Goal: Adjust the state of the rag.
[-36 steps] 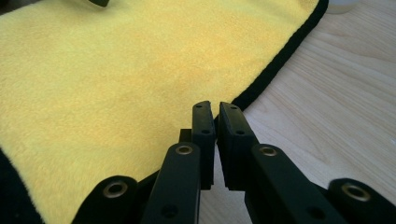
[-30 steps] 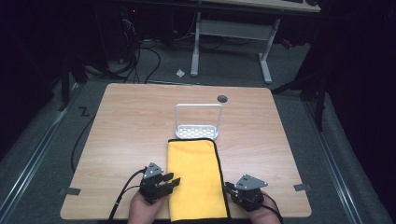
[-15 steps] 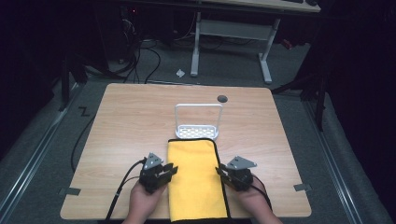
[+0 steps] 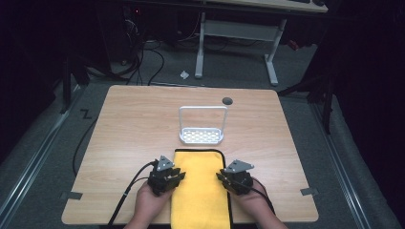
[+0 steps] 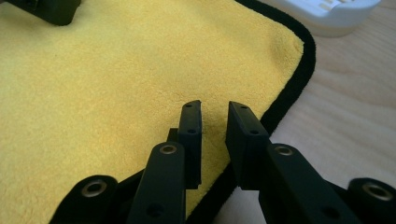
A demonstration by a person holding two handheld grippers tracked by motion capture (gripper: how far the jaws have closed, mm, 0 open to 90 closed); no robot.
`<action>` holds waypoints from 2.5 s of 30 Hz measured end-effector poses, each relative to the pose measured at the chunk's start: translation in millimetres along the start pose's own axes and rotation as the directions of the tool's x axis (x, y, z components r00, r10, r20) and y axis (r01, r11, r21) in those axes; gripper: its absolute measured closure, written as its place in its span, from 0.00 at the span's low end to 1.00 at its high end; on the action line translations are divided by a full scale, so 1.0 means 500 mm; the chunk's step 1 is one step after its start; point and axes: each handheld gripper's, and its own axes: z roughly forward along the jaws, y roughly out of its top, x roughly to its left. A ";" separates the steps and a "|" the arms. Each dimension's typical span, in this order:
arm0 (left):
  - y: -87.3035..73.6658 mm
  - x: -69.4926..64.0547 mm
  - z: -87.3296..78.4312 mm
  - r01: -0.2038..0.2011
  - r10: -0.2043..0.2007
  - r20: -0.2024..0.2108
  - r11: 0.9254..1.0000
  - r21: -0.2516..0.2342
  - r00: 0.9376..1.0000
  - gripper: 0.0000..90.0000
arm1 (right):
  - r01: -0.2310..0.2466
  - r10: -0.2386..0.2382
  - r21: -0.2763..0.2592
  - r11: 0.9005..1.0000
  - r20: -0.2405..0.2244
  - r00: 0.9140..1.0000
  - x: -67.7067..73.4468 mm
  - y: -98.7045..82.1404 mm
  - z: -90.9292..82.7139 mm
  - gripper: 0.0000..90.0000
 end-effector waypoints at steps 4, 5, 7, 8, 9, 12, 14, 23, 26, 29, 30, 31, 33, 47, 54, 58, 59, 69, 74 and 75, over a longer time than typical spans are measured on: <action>0.021 0.035 -0.009 0.056 -0.060 -0.068 0.997 -0.060 0.996 0.58 | -0.031 0.030 -0.044 0.999 -0.016 0.999 -0.005 -0.009 -0.007 0.74; 0.027 0.047 -0.006 0.075 -0.080 -0.070 0.995 -0.072 0.994 0.52 | -0.048 0.047 -0.054 0.997 -0.022 0.999 -0.009 -0.008 -0.009 0.74; 0.038 0.075 0.005 0.149 -0.152 -0.049 0.987 -0.068 0.987 0.45 | -0.049 0.048 -0.071 0.996 -0.015 0.999 -0.013 -0.009 -0.011 0.73; 0.042 0.087 0.013 0.183 -0.185 -0.037 0.981 -0.058 0.982 0.43 | -0.042 0.042 -0.077 0.996 -0.009 0.999 -0.014 -0.010 -0.011 0.73; 0.045 0.096 0.022 0.202 -0.204 -0.029 0.978 -0.049 0.979 0.42 | -0.034 0.034 -0.076 0.997 -0.004 0.999 -0.015 -0.012 -0.011 0.73; 0.057 0.107 0.040 0.190 -0.191 -0.056 0.982 -0.021 0.980 0.42 | -0.036 0.036 -0.083 0.996 -0.003 0.999 -0.020 -0.014 -0.012 0.71; 0.063 0.113 0.046 0.208 -0.208 -0.029 0.978 -0.017 0.978 0.47 | -0.047 0.046 -0.091 0.995 -0.015 0.999 -0.023 -0.015 -0.015 0.70; 0.050 0.105 0.059 0.176 -0.176 0.006 0.983 -0.056 0.984 0.83 | -0.100 0.098 -0.123 0.987 -0.027 0.995 -0.034 -0.005 -0.009 0.56; 0.050 0.106 0.059 0.181 -0.181 0.008 0.982 -0.054 0.983 0.84 | -0.123 0.124 -0.136 0.983 -0.002 0.992 -0.045 0.013 -0.002 0.51; 0.050 0.106 0.058 0.184 -0.184 0.009 0.981 -0.056 0.983 0.84 | -0.151 0.154 -0.117 0.982 0.019 0.988 -0.060 0.036 0.015 0.50; 0.050 0.105 0.058 0.177 -0.177 0.002 0.983 -0.056 0.984 0.84 | -0.144 0.147 -0.102 0.984 0.025 0.989 -0.063 0.043 0.023 0.50; 0.050 0.103 0.058 0.170 -0.171 -0.005 0.984 -0.055 0.985 0.84 | -0.138 0.141 -0.091 0.986 0.028 0.990 -0.063 0.049 0.031 0.50; 0.050 0.100 0.058 0.160 -0.162 -0.016 0.985 -0.056 0.987 0.83 | -0.141 0.144 -0.065 0.988 0.034 0.989 -0.067 0.060 0.050 0.50; 0.050 0.097 0.058 0.155 -0.156 -0.028 0.986 -0.058 0.987 0.83 | -0.185 0.185 -0.004 0.983 0.015 0.983 -0.088 0.069 0.087 0.61; 0.048 0.098 0.056 0.157 -0.158 -0.026 0.986 -0.057 0.987 0.83 | -0.195 0.194 -0.023 0.981 -0.031 0.981 -0.077 0.064 0.086 0.82; 0.048 0.099 0.055 0.162 -0.163 -0.021 0.985 -0.057 0.986 0.83 | -0.184 0.183 -0.022 0.983 -0.044 0.982 -0.076 0.063 0.086 0.85; 0.048 0.100 0.055 0.164 -0.166 -0.018 0.985 -0.057 0.986 0.83 | -0.171 0.170 -0.022 0.985 -0.042 0.984 -0.070 0.063 0.086 0.86; 0.045 0.104 0.053 0.180 -0.180 0.005 0.982 -0.057 0.984 0.83 | -0.156 0.153 -0.066 0.986 -0.042 0.987 -0.072 0.067 0.068 0.88; 0.043 0.099 0.048 0.157 -0.157 0.006 0.985 -0.074 0.988 0.87 | -0.148 0.145 -0.083 0.986 -0.039 0.989 -0.067 0.064 0.063 0.88; 0.042 0.097 0.047 0.149 -0.148 0.009 0.985 -0.083 0.989 0.89 | -0.146 0.144 -0.083 0.986 -0.040 0.989 -0.066 0.063 0.062 0.88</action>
